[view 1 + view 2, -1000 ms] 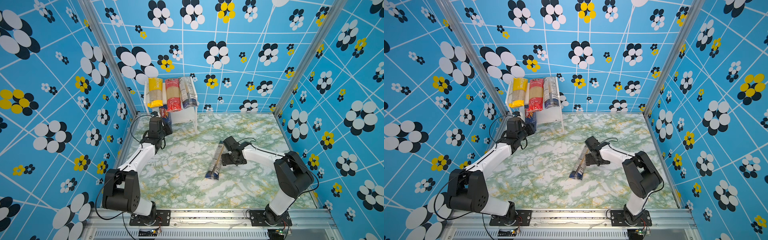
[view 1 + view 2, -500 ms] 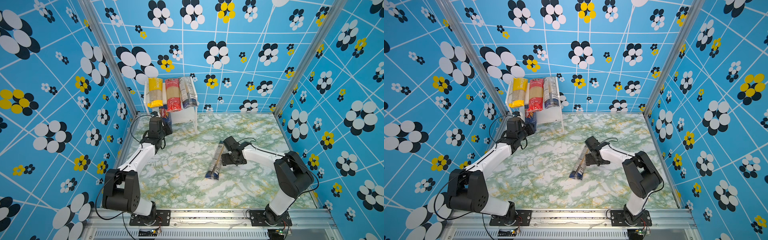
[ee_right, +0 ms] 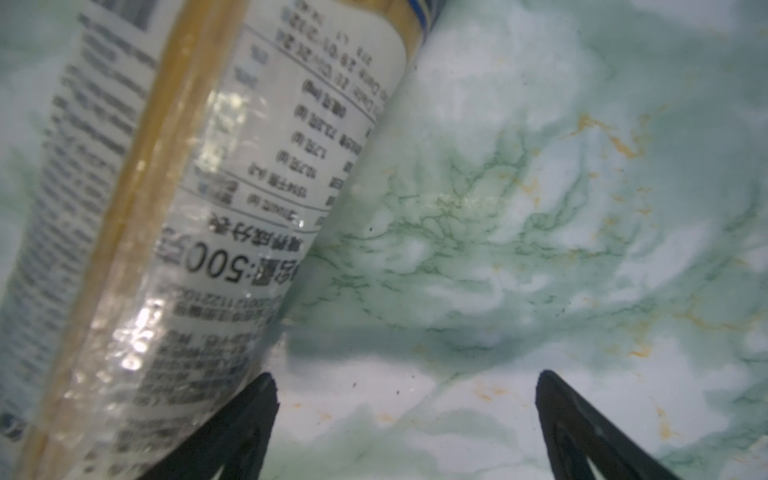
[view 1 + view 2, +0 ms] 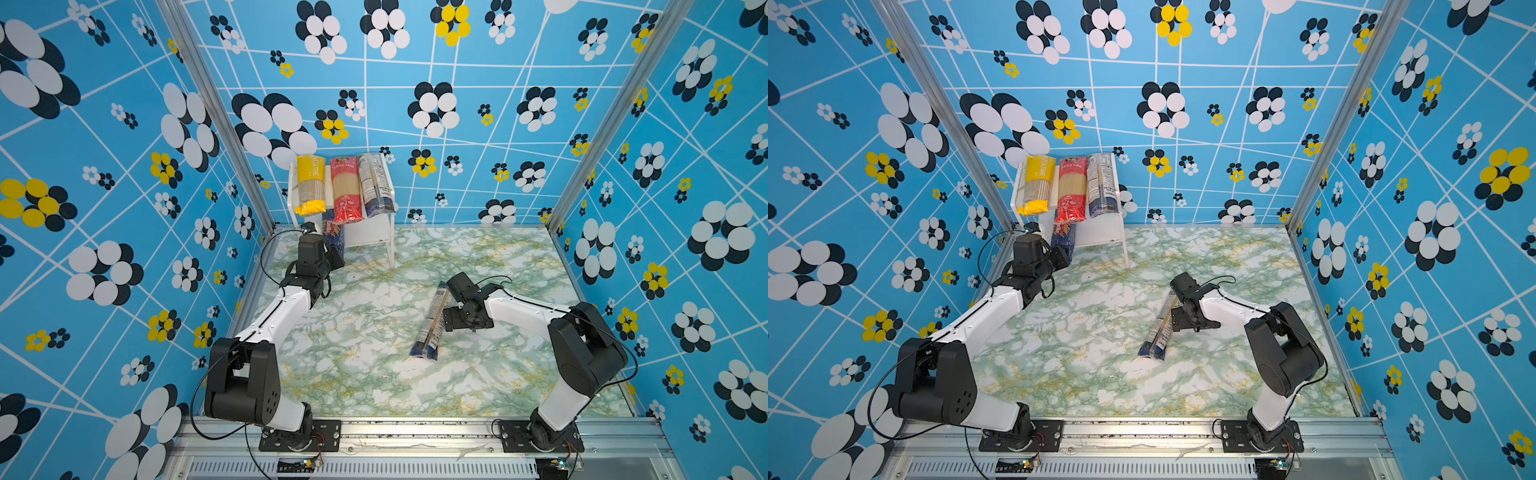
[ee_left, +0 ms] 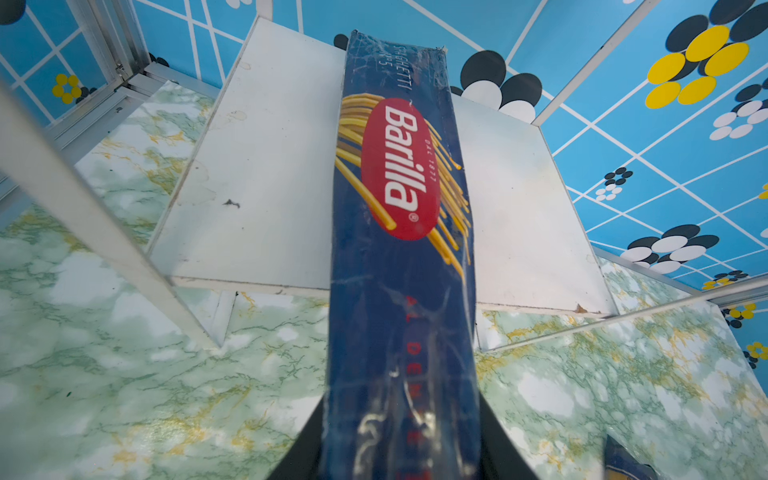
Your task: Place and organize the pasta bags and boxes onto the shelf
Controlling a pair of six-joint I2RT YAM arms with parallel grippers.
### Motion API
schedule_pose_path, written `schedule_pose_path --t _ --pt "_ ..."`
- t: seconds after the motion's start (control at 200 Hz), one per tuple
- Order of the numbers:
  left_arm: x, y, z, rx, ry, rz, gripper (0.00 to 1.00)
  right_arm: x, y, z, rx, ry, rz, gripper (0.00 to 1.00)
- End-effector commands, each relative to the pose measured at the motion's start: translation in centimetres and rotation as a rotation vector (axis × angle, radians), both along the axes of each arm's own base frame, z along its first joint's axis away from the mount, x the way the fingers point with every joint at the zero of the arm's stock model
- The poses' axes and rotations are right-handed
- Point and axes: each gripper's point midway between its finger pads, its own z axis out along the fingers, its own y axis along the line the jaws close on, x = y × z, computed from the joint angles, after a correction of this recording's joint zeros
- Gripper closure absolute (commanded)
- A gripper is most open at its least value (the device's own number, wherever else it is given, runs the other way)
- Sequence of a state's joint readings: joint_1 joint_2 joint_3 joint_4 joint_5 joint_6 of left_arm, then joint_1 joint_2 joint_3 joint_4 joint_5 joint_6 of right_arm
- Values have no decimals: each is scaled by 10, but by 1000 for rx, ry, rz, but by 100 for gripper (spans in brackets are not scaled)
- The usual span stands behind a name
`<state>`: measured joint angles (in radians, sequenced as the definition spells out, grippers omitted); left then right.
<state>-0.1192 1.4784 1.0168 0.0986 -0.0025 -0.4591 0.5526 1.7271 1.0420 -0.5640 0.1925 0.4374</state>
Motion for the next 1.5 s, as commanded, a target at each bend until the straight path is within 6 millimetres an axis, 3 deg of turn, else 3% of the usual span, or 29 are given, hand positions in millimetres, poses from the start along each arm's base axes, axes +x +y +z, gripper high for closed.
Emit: schedule_pose_path --t 0.0,0.715,1.495 --pt "14 3 54 -8 -208 23 62 0 -5 4 -5 -4 -6 1" --pt "16 8 29 -24 -194 57 60 0 -4 3 -6 -2 -1 1" --pt "15 8 20 -26 -188 64 58 -4 -6 0 -10 7 -11 1"
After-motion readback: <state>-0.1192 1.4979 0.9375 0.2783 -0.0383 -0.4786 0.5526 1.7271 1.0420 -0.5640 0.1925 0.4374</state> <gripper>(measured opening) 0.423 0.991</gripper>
